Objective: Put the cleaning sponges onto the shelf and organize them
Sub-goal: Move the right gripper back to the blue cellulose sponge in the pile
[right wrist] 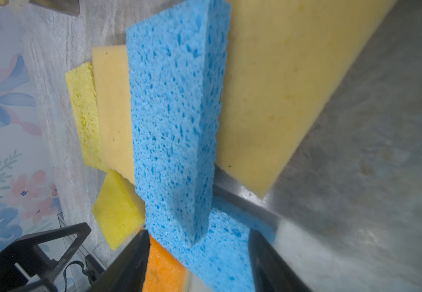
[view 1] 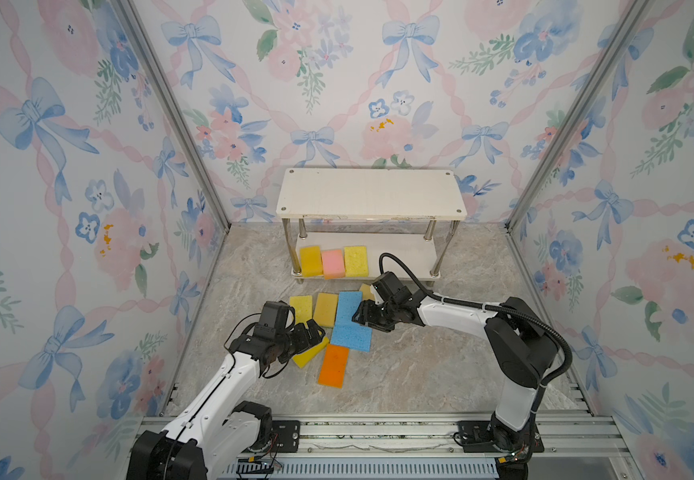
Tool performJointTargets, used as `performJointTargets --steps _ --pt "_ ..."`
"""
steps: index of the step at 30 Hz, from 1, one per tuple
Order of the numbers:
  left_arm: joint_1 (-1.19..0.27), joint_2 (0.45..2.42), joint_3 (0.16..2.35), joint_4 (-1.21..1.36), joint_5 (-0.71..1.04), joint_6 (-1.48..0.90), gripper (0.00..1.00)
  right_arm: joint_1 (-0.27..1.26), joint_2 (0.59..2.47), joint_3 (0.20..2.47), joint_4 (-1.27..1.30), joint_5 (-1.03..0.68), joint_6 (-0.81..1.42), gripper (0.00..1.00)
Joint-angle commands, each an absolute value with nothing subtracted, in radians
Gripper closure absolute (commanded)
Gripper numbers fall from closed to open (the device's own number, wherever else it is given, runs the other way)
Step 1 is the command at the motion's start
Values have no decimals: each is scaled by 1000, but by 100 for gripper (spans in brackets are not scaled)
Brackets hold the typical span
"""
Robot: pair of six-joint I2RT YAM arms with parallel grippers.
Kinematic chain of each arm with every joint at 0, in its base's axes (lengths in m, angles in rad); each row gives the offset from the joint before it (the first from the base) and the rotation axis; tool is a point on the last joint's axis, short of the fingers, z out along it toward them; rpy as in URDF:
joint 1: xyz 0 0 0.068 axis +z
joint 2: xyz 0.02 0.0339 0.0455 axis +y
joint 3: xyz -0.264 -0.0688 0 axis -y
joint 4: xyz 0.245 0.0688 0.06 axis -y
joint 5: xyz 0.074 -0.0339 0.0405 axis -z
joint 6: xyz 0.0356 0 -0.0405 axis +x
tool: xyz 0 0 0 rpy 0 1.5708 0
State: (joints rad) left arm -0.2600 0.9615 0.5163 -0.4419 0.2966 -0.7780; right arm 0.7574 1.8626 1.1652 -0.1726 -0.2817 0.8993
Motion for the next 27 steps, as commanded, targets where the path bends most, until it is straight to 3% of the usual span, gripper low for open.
performJointTargets --steps 1,13,19,27 --pt "-268 967 537 -440 316 -764 2 740 1888 1203 -117 -302 923 37" --pt "-286 978 540 -441 310 -756 2 756 1968 1223 -23 -321 983 55" --pt "-293 997 584 -440 316 -759 2 754 1899 1209 -71 -280 953 83" --pt "-311 1070 674 -389 391 -764 2 724 1670 1134 -256 -305 878 87"
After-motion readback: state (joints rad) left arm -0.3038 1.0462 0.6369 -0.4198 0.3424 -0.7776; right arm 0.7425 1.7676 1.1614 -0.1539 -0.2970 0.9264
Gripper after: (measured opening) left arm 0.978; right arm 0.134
